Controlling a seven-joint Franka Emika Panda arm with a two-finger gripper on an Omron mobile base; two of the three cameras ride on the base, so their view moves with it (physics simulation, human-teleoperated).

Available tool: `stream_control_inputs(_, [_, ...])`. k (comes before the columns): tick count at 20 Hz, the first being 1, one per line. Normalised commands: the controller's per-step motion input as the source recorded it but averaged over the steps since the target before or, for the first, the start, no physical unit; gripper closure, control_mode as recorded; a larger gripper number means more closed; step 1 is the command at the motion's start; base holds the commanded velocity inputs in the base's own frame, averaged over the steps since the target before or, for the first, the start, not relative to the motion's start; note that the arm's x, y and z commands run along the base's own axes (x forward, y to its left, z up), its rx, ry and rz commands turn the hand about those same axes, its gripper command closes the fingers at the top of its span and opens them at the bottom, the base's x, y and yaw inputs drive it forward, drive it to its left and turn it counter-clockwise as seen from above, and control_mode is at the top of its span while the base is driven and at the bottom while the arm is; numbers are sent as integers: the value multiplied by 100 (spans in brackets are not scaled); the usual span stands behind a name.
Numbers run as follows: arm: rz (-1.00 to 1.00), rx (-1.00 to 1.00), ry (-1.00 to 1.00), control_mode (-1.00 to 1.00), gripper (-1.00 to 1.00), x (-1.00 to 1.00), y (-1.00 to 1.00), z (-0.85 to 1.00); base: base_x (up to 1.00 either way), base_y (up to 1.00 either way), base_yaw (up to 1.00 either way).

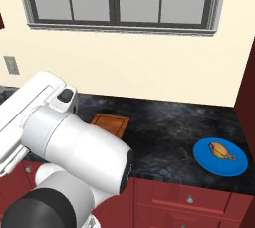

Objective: Pick the chicken drumstick from the plate and place it on the cutting board. Then pick the condiment bottle from the cabinet and place it next to the cutting board.

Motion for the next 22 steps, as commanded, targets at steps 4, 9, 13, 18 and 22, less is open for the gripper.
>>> stream_control_inputs(4, [-5, 3, 0, -100, 100, 23, 0, -22, 0, 0, 0])
stream_control_inputs(9, [-7, 5, 0, -100, 100, 28, 0, -21, 0, 0, 0])
stream_control_inputs(13, [-7, 8, -1, -100, 100, 26, 0, -18, 0, 0, 0])
stream_control_inputs(18, [-7, 9, -2, -100, 100, 26, 0, -15, 0, 0, 0])
stream_control_inputs(22, [-7, 7, -2, -100, 100, 27, 0, -17, 0, 0, 0])
